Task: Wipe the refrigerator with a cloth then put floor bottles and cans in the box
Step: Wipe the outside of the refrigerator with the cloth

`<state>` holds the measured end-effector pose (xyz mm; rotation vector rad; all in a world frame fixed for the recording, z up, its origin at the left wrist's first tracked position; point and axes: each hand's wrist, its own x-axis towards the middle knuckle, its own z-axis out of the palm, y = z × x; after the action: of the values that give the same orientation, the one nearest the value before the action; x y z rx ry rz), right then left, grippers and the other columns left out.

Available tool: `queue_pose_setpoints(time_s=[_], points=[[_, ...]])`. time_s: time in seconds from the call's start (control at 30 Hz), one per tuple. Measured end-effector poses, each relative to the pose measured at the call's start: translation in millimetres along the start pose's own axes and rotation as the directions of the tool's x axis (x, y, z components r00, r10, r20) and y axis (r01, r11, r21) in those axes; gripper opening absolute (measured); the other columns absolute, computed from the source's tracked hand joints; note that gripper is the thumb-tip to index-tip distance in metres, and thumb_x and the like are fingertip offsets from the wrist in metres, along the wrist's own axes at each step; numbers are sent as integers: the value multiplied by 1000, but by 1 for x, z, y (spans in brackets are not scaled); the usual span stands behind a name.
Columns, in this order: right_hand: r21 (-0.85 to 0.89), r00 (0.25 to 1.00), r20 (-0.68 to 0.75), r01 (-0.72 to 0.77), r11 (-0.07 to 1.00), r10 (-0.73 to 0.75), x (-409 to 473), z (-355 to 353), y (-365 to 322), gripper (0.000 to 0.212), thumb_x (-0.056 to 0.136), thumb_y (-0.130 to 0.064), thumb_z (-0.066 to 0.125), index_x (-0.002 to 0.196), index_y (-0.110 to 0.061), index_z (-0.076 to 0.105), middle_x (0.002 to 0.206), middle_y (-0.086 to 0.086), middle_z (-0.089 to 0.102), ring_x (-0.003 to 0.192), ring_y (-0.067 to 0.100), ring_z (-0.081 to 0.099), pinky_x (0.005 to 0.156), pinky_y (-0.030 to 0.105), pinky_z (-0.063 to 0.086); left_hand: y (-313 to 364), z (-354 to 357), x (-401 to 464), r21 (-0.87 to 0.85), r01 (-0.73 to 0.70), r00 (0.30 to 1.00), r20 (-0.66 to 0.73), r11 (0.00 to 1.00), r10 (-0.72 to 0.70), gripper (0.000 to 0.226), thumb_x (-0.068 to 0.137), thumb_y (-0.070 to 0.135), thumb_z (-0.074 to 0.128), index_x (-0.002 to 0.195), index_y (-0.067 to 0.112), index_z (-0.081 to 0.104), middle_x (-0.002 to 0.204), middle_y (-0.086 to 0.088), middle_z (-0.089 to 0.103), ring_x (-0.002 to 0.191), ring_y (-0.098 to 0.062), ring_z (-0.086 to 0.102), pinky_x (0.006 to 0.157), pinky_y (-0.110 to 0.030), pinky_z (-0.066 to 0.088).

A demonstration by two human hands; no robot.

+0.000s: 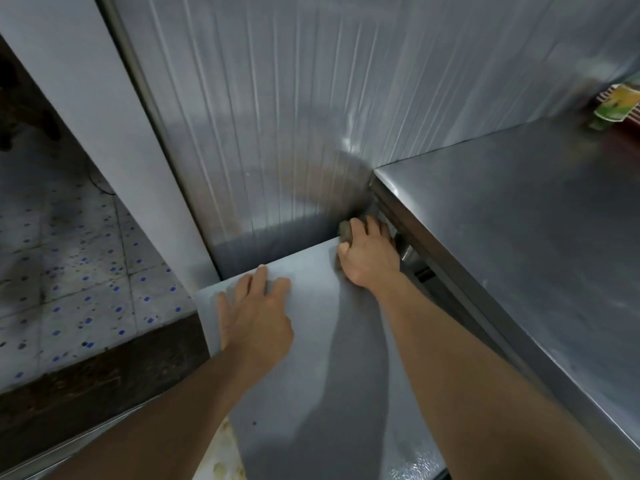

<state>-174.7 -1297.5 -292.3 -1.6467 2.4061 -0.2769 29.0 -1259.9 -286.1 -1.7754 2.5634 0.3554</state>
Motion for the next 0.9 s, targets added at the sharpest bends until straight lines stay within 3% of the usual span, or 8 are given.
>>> queue_pose_setpoints(time_s=[0.23, 0.53, 0.73, 0.8, 0.9], points=[[-59, 996, -3, -92, 994, 92, -60, 0, 31, 62, 93, -36, 37, 147, -18, 13, 152, 21, 17, 136, 42, 23, 110, 49, 29, 1, -1, -1, -27, 15, 1000, 9, 1000, -15, 54, 88, 22, 44, 138, 34, 29, 157, 0, 9, 142, -23, 10, 111, -53, 13], [-145, 989, -20, -147, 978, 146, -134, -2, 58, 64, 91, -38, 41, 147, -16, 19, 150, 19, 26, 132, 39, 35, 105, 49, 36, -24, -10, -37, 14, 47, 999, 22, 999, -47, 56, 86, 26, 46, 141, 29, 31, 152, -4, 18, 135, -29, 19, 110, -46, 20], [-123, 999, -14, -44, 991, 42, -90, 2, 26, 63, 94, -33, 38, 150, -16, 13, 157, 13, 11, 142, 35, 12, 116, 46, 17, -54, -9, -44, -128, 30, 999, -9, 991, -31, 57, 83, 16, 54, 137, 25, 40, 150, 5, 29, 132, -25, 26, 106, -44, 24], [-141, 996, 14, 93, 986, -92, -104, 12, -3, 63, 93, -33, 34, 150, -16, 13, 158, 11, 8, 145, 32, 5, 118, 42, 11, -60, -11, -42, -190, 27, 999, -13, 982, -30, 59, 80, 8, 55, 135, 24, 43, 149, 7, 32, 131, -26, 27, 105, -45, 24], [-44, 933, 54, 358, 933, -355, -147, 27, -52, 61, 88, -35, 28, 146, -16, 28, 155, 10, 23, 143, 34, 14, 115, 44, 16, -68, -12, -43, -251, 6, 1000, -13, 968, -10, 61, 79, 1, 52, 136, 23, 44, 149, 8, 33, 131, -24, 26, 106, -43, 23]])
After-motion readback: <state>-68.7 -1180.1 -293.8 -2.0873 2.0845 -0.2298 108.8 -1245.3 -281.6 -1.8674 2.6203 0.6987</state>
